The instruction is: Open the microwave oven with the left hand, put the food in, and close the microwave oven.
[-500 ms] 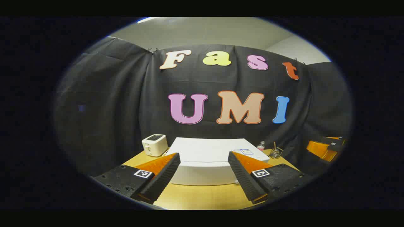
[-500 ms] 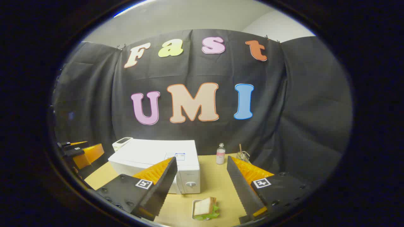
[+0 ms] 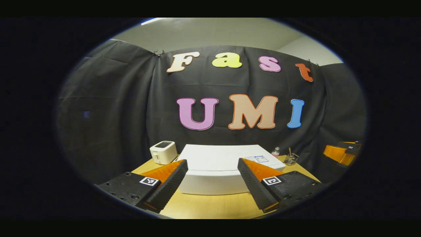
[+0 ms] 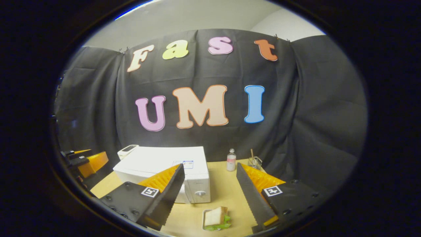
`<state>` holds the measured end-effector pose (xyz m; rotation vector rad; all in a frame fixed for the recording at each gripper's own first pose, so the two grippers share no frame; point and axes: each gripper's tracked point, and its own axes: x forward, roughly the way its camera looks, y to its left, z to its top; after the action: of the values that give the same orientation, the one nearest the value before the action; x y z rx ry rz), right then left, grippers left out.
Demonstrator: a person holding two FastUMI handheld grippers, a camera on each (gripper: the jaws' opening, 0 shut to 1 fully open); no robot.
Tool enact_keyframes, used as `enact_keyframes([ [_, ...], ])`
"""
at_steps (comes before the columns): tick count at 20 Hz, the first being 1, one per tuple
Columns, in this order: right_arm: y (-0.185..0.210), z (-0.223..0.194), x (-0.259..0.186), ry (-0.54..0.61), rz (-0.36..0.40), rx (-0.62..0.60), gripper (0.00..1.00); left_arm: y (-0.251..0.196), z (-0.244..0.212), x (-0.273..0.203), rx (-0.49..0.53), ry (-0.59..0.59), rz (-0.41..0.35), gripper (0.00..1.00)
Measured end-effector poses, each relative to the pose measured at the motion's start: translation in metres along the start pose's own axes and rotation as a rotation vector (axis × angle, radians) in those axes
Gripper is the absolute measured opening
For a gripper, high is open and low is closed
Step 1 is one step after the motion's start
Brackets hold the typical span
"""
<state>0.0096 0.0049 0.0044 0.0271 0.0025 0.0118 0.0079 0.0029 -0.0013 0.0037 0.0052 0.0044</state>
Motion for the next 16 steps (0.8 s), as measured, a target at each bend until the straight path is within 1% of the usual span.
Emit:
enact_keyframes([
  [10,-0.004,0.001,-0.006,-0.004,-0.022,-0.015,0.96,-0.009,-0.004,-0.001,0.013,0.006,-0.038,0.99],
  [13,-0.007,-0.003,-0.007,0.001,-0.028,-0.012,0.96,-0.012,-0.020,0.000,0.009,0.034,-0.055,0.99],
  [16,-0.011,-0.006,-0.011,0.007,-0.037,-0.011,0.96,-0.021,-0.045,0.001,-0.012,0.073,-0.089,0.99],
])
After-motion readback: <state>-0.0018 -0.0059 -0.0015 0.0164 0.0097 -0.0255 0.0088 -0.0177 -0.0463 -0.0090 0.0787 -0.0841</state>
